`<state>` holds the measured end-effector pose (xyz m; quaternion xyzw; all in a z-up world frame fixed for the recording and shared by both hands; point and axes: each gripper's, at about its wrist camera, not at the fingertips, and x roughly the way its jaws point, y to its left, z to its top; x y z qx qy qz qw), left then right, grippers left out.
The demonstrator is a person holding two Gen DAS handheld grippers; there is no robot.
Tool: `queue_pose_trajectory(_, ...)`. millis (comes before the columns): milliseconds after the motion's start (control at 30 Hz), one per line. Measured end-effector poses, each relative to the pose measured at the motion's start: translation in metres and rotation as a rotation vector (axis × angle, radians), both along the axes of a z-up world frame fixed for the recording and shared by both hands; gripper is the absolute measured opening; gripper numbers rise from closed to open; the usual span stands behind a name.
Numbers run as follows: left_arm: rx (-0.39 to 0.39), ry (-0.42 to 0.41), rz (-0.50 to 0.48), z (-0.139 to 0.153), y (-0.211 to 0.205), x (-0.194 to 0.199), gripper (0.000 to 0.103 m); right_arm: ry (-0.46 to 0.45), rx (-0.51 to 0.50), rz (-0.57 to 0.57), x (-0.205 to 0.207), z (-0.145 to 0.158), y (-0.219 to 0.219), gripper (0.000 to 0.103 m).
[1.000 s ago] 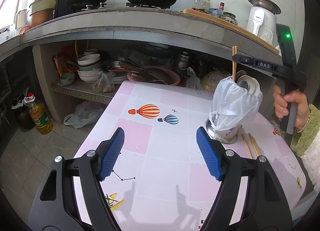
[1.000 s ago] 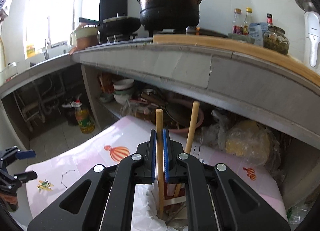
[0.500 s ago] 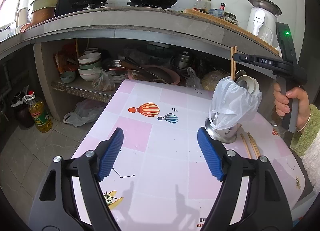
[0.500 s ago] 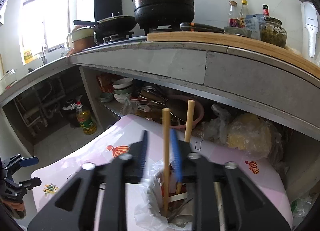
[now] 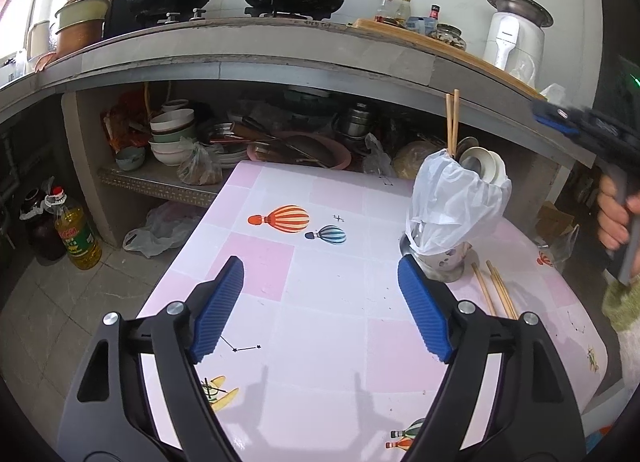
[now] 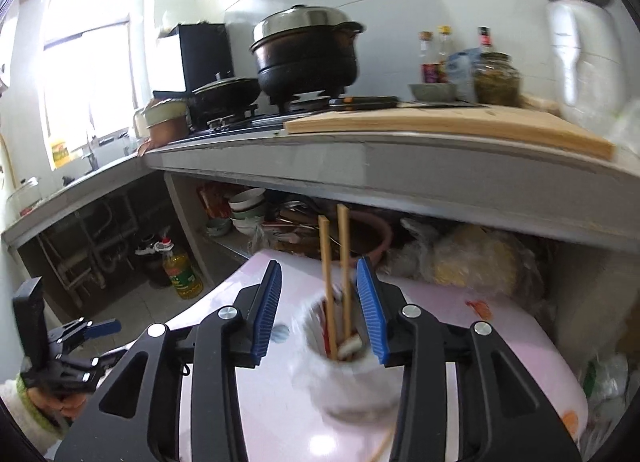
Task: Organize utensils
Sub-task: 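Move both tools back over the remaining wooden chopsticks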
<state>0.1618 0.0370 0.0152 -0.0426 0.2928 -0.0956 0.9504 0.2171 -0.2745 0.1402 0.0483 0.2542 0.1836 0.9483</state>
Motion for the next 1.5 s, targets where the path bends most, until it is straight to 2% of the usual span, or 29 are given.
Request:
queue_pose_trajectory(267,0.008,0.032,-0.063,-0.008,-0.019,0.002,0.079,0.142,0.031,-0.176,-0.082,-0.044,-0.065,0.039)
queue_pose_trajectory(400,0.014,0.056,-0.119,-0.017,-0.041,0.003,0.081,0.244,0.056,-0.291,-0.118,-0.083,-0.088,0.039)
queue_pose_trajectory(533,0.033,0.089,-0.193,-0.028,-0.070,0.003,0.082,0.333,0.128,-0.388,-0.146,-0.121,-0.106,0.039)
queue_pose_trajectory(667,0.053,0.135,-0.291,-0.043,-0.111,0.007,0.082,0.372,0.149,-0.444,-0.163,-0.145,-0.111,0.039)
queue_pose_trajectory(933,0.079,0.219,-0.438,-0.076,-0.201,0.030,0.082,0.375,0.124,-0.443,-0.168,-0.154,-0.103,0.039)
queue_pose_trajectory(1067,0.116,0.274,-0.459,-0.094,-0.239,0.051,0.066,0.394,0.115,-0.423,-0.167,-0.163,-0.101,0.039)
queue_pose_trajectory(1233,0.165,0.314,-0.469,-0.110,-0.276,0.074,0.054,0.402,0.118,-0.412,-0.166,-0.168,-0.100,0.039)
queue_pose_trajectory(1300,0.190,0.327,-0.461,-0.116,-0.285,0.079,0.047,0.404,0.130,-0.408,-0.166,-0.170,-0.101,0.039)
queue_pose_trajectory(1433,0.242,0.351,-0.425,-0.130,-0.296,0.088,0.026,0.408,0.134,-0.399,-0.166,-0.172,-0.101,0.039)
queue_pose_trajectory(1500,0.260,0.340,-0.421,-0.130,-0.299,0.088,0.022,0.407,0.139,-0.397,-0.166,-0.173,-0.101,0.039)
